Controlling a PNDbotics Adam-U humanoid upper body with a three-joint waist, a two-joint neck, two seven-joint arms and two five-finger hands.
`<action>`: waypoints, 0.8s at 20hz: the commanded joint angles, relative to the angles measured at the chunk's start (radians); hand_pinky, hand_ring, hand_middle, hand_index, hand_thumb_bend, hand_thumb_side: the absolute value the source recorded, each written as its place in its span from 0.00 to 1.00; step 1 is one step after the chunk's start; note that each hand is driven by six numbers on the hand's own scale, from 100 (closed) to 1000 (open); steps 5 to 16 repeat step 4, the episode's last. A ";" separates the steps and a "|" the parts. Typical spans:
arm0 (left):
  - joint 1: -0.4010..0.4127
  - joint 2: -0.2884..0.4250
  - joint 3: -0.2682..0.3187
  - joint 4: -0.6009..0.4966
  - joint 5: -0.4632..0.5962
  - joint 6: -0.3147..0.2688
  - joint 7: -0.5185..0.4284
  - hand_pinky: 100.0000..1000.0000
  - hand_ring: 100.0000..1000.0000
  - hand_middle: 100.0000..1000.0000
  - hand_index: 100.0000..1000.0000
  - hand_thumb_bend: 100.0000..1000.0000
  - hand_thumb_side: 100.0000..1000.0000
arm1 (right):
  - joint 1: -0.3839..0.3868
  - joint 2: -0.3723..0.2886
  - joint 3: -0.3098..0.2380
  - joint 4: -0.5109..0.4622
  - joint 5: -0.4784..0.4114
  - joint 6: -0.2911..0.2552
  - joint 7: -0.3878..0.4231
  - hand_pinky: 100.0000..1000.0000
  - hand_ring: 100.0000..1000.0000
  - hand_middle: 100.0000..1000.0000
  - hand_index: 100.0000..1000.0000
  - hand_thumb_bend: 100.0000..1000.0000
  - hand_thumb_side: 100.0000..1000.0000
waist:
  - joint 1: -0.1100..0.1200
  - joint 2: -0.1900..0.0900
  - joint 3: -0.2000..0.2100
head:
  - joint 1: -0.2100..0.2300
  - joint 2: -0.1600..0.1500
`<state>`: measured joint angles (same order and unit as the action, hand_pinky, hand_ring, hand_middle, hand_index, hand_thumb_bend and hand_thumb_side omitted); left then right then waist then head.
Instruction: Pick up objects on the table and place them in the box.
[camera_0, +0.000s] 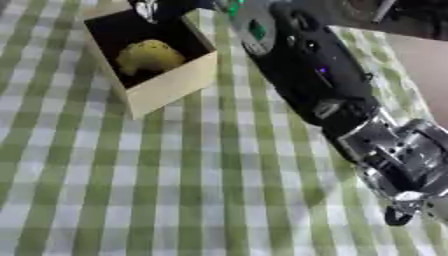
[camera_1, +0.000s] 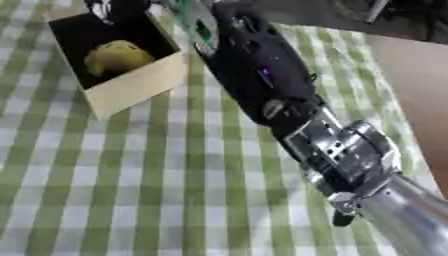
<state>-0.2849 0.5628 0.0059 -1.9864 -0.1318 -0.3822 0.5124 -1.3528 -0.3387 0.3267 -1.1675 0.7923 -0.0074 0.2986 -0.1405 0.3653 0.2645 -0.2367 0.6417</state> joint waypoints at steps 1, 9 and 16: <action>-0.001 0.019 0.016 -0.014 -0.005 -0.003 0.007 0.65 0.68 0.64 0.75 0.44 0.54 | -0.018 -0.079 -0.006 -0.132 -0.080 0.057 -0.008 0.74 0.64 0.57 0.72 0.00 0.33 | 0.020 -0.026 -0.006 | 0.025 0.007; 0.001 0.022 0.019 -0.014 -0.007 -0.005 0.011 0.65 0.68 0.64 0.75 0.44 0.54 | 0.010 -0.142 -0.010 -0.250 -0.161 0.113 -0.021 0.74 0.62 0.56 0.72 0.00 0.31 | 0.028 -0.026 -0.019 | 0.060 0.005; 0.001 0.022 0.019 -0.014 -0.007 -0.005 0.011 0.65 0.68 0.64 0.75 0.44 0.54 | 0.010 -0.142 -0.010 -0.250 -0.161 0.113 -0.021 0.74 0.62 0.56 0.72 0.00 0.31 | 0.028 -0.026 -0.019 | 0.060 0.005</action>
